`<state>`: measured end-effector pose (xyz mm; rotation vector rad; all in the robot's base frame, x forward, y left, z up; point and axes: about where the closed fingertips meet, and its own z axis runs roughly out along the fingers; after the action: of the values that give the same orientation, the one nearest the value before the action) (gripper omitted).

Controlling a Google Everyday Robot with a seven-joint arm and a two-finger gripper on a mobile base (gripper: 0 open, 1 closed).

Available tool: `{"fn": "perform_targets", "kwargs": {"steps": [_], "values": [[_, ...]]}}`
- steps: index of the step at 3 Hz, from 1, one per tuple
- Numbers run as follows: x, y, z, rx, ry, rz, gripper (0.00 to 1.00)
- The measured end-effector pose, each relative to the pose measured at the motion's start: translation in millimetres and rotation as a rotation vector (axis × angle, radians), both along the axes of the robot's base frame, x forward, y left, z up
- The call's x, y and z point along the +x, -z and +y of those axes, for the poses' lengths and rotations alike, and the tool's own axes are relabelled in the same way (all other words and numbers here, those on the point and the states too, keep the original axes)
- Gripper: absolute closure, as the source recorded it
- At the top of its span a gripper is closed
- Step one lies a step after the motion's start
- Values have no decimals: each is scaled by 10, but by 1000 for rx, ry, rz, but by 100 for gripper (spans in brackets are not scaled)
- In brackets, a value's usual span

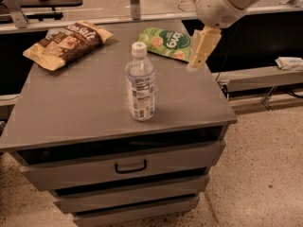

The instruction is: Move brown chip bag near blue plastic bottle

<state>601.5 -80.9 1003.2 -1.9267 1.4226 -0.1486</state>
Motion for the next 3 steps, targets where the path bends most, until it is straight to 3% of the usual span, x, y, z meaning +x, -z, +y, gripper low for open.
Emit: {"fn": "perform_targets", "kwargs": {"steps": [1, 2, 3], "values": [[392, -105, 277, 59, -78, -99, 0], [912, -196, 731, 166, -146, -156, 0], [1355, -184, 1284, 287, -196, -144, 0]]}}
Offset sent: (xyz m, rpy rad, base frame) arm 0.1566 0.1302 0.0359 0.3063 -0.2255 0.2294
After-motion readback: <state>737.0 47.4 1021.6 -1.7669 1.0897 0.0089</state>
